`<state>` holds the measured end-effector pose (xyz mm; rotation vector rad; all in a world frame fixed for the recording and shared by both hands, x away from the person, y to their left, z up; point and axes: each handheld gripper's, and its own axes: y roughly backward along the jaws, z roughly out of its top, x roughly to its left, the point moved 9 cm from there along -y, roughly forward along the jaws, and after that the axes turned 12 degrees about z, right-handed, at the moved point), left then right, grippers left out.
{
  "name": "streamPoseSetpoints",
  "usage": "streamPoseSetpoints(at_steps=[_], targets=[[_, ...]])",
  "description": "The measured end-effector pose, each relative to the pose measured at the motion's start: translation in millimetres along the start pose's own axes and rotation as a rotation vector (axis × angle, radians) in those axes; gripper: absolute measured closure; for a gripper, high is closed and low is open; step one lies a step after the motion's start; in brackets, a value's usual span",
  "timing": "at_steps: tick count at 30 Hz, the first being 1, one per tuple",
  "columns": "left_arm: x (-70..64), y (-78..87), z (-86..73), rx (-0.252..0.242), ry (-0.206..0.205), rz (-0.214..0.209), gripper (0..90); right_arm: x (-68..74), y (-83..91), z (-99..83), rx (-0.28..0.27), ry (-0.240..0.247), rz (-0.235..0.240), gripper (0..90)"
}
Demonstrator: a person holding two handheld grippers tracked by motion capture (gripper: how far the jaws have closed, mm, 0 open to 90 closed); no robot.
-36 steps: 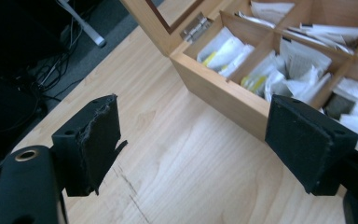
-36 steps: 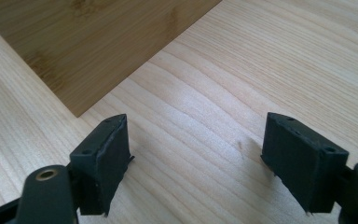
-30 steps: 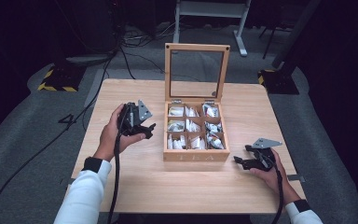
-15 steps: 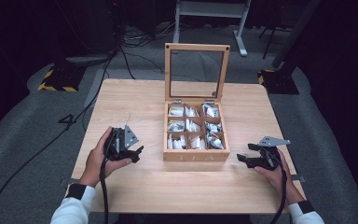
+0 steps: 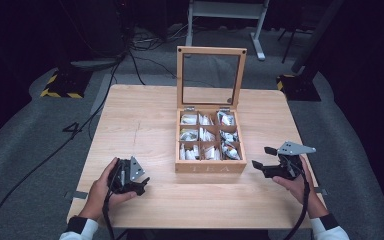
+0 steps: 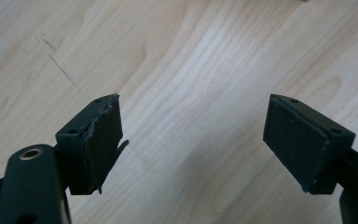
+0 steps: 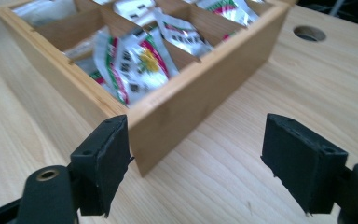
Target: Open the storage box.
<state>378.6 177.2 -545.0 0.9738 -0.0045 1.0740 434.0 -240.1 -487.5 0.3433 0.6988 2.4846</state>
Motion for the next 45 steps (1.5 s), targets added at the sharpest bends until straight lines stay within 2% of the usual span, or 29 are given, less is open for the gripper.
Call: streamPoseSetpoints(at_steps=[1,2,3,5,8,9,12,14,16,17,18,19,20,21,29,34,35,38,39,40,41,42,43,45], targets=[[-3.1,0.6,-4.9,0.007,0.029,-0.019,21.1,4.0,-0.2,9.3,-0.012,0.024,0.009,23.7],[-3.1,0.6,-4.9,0.007,0.029,-0.019,21.1,4.0,-0.2,9.3,-0.012,0.024,0.009,23.7],[-3.9,1.4,-7.7,0.013,0.040,-0.028,20.8,9.3,-2.0,18.1,-0.024,0.035,0.034,23.8],[-4.8,3.0,-12.3,0.012,0.078,-0.043,20.8,11.4,-3.5,21.7,-0.023,0.050,0.035,23.8],[-3.6,3.7,-20.0,0.018,0.108,-0.051,20.7,16.4,-10.5,29.4,-0.017,0.077,0.042,23.9],[-4.2,3.9,-24.5,0.022,0.137,-0.068,21.0,20.4,-18.0,34.2,-0.009,0.088,0.055,24.3],[-5.0,3.9,-27.9,0.024,0.146,-0.078,21.0,24.7,-27.7,41.4,-0.006,0.102,0.070,24.6],[-5.5,4.8,-30.5,0.013,0.171,-0.086,21.0,26.6,-34.8,45.4,-0.001,0.112,0.075,25.3],[-6.1,5.5,-31.5,0.012,0.179,-0.095,21.1,27.5,-38.3,46.9,0.004,0.115,0.080,26.1],[-6.9,6.2,-34.6,0.003,0.211,-0.116,20.9,29.8,-45.3,49.6,0.006,0.120,0.093,26.8],[-6.9,6.2,-34.6,0.003,0.211,-0.116,20.9,31.2,-48.3,50.1,0.011,0.124,0.099,27.0],[-7.4,7.1,-38.3,0.000,0.256,-0.138,20.8,32.2,-51.2,49.9,0.021,0.134,0.099,27.2],[-7.4,7.1,-38.3,0.000,0.256,-0.138,20.8,32.2,-51.2,49.9,0.021,0.134,0.099,27.2],[-7.1,6.9,-41.3,-0.010,0.296,-0.149,20.7,33.6,-55.7,48.4,0.043,0.153,0.100,27.5],[-7.0,10.0,-45.1,-0.004,0.311,-0.137,20.2,27.4,-67.8,43.2,0.078,0.150,0.103,30.3],[-7.2,11.6,-46.8,-0.001,0.312,-0.139,20.1,20.8,-73.8,39.8,0.088,0.125,0.101,34.4],[-7.4,11.5,-46.9,-0.002,0.316,-0.135,20.1,19.9,-75.1,39.5,0.086,0.115,0.115,35.3],[-7.6,12.0,-47.2,-0.001,0.318,-0.132,20.1,18.3,-75.7,38.5,0.096,0.124,0.103,36.1],[-7.7,12.9,-47.8,0.002,0.320,-0.131,20.1,20.0,-76.4,37.6,0.107,0.142,0.102,43.6],[-7.7,12.9,-47.8,0.002,0.320,-0.131,20.1,20.0,-76.4,37.6,0.107,0.142,0.102,43.6],[-8.1,13.7,-48.6,0.000,0.324,-0.132,20.1,22.5,-76.9,37.3,0.115,0.170,0.090,49.2],[-8.1,13.7,-48.6,0.000,0.324,-0.132,20.0,22.5,-76.9,37.3,0.115,0.170,0.090,49.2],[-7.8,14.1,-49.3,0.001,0.317,-0.131,20.1,24.5,-76.6,36.5,0.129,0.192,0.083,54.2],[-7.8,14.1,-49.3,0.000,0.319,-0.132,20.1,23.0,-77.7,34.7,0.149,0.188,0.069,56.9]])
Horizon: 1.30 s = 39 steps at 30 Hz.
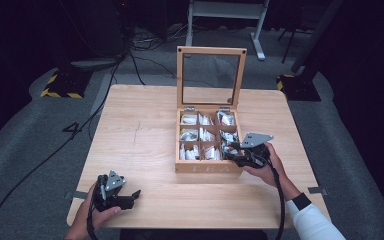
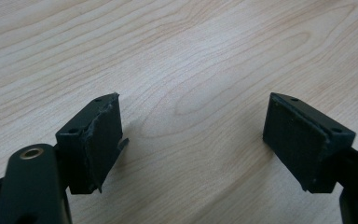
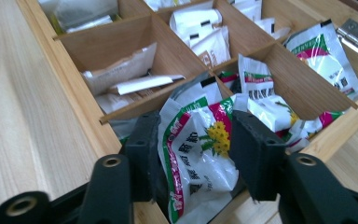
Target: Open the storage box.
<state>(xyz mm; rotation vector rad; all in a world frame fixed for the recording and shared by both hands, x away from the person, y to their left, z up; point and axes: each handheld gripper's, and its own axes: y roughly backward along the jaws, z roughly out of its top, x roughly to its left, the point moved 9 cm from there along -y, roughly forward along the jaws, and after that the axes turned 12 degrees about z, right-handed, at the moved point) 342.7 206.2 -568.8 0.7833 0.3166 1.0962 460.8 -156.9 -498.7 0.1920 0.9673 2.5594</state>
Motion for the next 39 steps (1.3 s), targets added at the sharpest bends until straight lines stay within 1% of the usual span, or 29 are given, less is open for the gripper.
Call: streamPoseSetpoints(at_steps=[1,2,3,4,5,7,8,9,11,12,13,17,18,19,20,22,23,24,25,26,28,30,31,32,34,39], targets=[[0.0,0.0,0.0,0.000,0.000,0.000,20.1,0.0,0.0,0.0,0.000,0.000,0.000,56.9],[0.1,0.0,-0.1,0.001,-0.001,0.000,20.1,-0.8,-2.0,-2.1,0.010,-0.025,0.016,60.2],[0.1,-0.1,0.0,0.000,0.000,-0.001,20.1,-1.2,-2.9,-2.9,0.014,-0.032,0.021,62.6],[0.2,-0.1,0.1,0.000,0.000,-0.001,20.0,-0.7,-4.0,-3.6,0.019,-0.037,0.032,64.8],[0.2,-0.1,0.1,0.000,0.000,-0.001,20.0,-0.7,-4.0,-3.6,0.019,-0.037,0.032,64.8],[0.1,-0.2,0.0,0.001,0.000,-0.004,20.0,-0.2,-4.9,-4.0,0.023,-0.045,0.047,70.8],[0.3,-0.2,0.0,0.002,-0.002,-0.005,19.8,-0.4,-5.2,-4.6,0.025,-0.053,0.048,76.7],[0.3,-0.2,0.0,0.002,-0.002,-0.005,19.8,-0.4,-5.2,-4.6,0.025,-0.053,0.048,76.7],[0.3,-0.3,0.0,0.002,-0.002,-0.005,19.8,-1.1,-5.0,-5.2,0.017,-0.058,0.055,81.8],[0.3,-0.3,0.0,0.002,-0.003,-0.005,19.8,-1.1,-5.0,-5.2,0.017,-0.058,0.055,81.8],[0.3,-0.3,0.0,0.002,-0.003,-0.005,19.8,-1.8,-3.8,-5.4,0.003,-0.059,0.061,83.8],[0.2,-0.2,0.0,0.002,-0.002,-0.005,19.7,-2.1,-2.3,-5.1,-0.007,-0.054,0.059,85.6],[0.5,-0.2,0.0,-0.001,-0.003,-0.003,19.7,-2.4,-0.8,-4.8,-0.018,-0.053,0.067,86.4],[0.5,-0.2,0.0,-0.001,-0.003,-0.003,19.8,-2.4,-0.8,-4.8,-0.018,-0.053,0.067,86.4],[0.1,0.0,-0.3,0.001,0.001,-0.005,19.7,-3.3,1.7,-3.8,-0.040,-0.060,0.079,86.9],[0.4,0.3,-0.5,0.001,0.002,-0.001,19.7,-3.1,2.8,-3.4,-0.047,-0.063,0.085,87.2],[1.0,0.3,-0.5,-0.003,0.001,0.004,19.7,-2.9,4.3,-2.6,-0.057,-0.065,0.089,87.4],[0.7,0.9,-1.3,0.001,0.008,0.002,19.7,-1.1,7.7,-0.3,-0.078,-0.063,0.103,87.7],[0.7,0.9,-1.3,0.001,0.008,0.002,19.7,-1.1,7.7,-0.3,-0.078,-0.063,0.103,87.7],[1.1,1.2,-1.6,0.002,0.006,0.004,19.8,-0.1,10.9,2.2,-0.096,-0.058,0.108,87.8],[1.1,1.3,-1.7,0.001,0.009,0.007,19.7,-0.1,12.4,2.9,-0.103,-0.061,0.109,87.8],[0.8,1.4,-1.8,0.001,0.017,0.007,19.8,-1.1,17.8,3.9,-0.131,-0.075,0.128,87.9],[0.8,1.4,-1.8,0.001,0.017,0.007,19.7,-1.1,17.8,3.9,-0.131,-0.075,0.128,87.9],[1.4,0.9,-1.5,0.001,0.011,0.006,19.4,-2.6,22.3,4.9,-0.160,-0.094,0.140,87.9],[1.3,0.7,-1.5,0.004,0.011,0.003,18.5,-2.9,25.7,6.2,-0.178,-0.100,0.143,87.9],[2.0,0.1,-1.0,0.005,0.006,0.002,17.7,-1.2,28.8,8.3,-0.191,-0.092,0.139,87.9]])
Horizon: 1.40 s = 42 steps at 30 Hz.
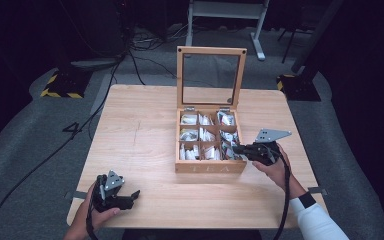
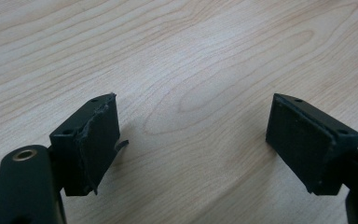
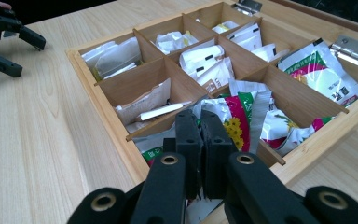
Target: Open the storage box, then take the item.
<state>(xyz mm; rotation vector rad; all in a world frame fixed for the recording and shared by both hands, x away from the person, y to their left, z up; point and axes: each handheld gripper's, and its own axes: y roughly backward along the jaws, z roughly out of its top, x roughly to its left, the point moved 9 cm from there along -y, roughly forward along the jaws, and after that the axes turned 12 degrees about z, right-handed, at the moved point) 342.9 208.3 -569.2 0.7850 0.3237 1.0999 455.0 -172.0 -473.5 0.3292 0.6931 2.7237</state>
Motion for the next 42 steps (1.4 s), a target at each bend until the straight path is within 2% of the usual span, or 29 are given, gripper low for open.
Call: streamPoseSetpoints(at_steps=[5,9,23,31,42], targets=[[0.2,-0.1,0.0,0.000,-0.004,-0.003,17.6,1.3,4.5,4.7,-0.017,0.018,-0.010,88.0],[0.1,-0.2,0.1,-0.001,-0.002,-0.003,17.6,2.4,12.3,12.8,-0.063,0.018,-0.008,88.0],[0.5,-0.9,0.6,-0.002,-0.009,-0.007,17.0,6.6,27.9,25.7,-0.124,0.049,-0.019,88.0],[0.6,-0.9,0.6,-0.002,-0.009,-0.004,16.8,19.1,34.2,35.8,-0.162,0.075,0.007,88.0],[0.5,-0.9,0.5,-0.001,-0.008,-0.005,16.8,40.3,29.6,41.6,-0.156,0.110,0.049,87.8]])
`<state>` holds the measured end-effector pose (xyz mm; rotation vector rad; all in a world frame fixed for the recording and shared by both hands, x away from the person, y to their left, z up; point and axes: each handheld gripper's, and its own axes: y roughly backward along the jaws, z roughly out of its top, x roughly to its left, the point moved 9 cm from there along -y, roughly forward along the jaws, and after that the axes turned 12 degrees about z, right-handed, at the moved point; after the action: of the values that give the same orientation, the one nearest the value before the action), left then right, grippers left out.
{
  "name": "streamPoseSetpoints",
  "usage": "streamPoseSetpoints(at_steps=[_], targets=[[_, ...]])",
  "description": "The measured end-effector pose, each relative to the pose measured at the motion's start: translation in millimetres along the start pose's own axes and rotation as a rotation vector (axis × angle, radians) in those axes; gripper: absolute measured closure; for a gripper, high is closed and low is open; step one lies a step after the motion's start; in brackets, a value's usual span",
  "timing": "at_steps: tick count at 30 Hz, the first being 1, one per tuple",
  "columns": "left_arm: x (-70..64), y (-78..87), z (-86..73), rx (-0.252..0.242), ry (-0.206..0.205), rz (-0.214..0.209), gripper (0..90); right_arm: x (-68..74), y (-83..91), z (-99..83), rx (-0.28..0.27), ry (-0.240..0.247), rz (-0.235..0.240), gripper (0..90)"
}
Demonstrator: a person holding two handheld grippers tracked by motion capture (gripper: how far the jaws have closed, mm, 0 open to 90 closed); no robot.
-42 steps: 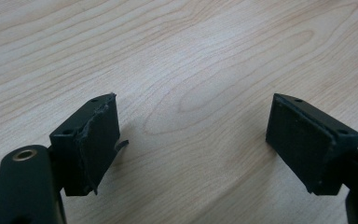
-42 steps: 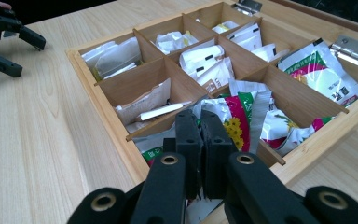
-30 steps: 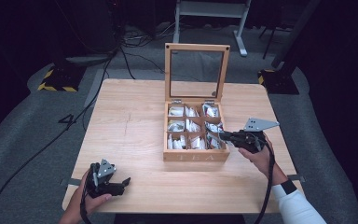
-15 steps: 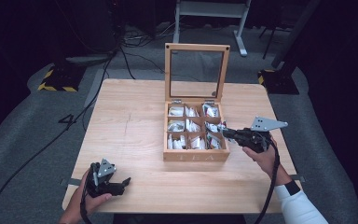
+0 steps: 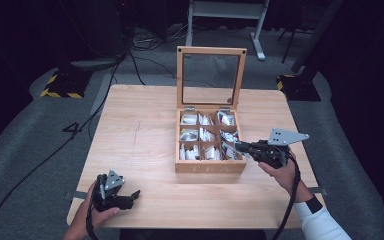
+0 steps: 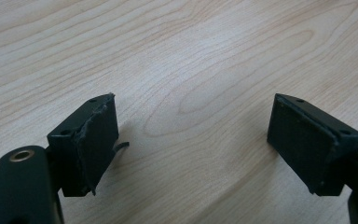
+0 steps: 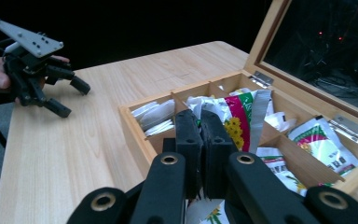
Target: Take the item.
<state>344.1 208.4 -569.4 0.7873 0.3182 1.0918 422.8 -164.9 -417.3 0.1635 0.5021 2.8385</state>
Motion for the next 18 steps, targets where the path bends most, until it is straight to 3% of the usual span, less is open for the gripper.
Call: streamPoseSetpoints(at_steps=[8,18], targets=[[0.0,0.0,-0.1,0.000,0.001,0.000,16.8,16.9,-7.4,-0.5,0.023,0.027,0.041,87.8],[-0.1,0.1,-0.1,0.001,0.001,0.000,16.8,46.9,-27.6,-9.3,0.084,0.057,0.127,87.7]])
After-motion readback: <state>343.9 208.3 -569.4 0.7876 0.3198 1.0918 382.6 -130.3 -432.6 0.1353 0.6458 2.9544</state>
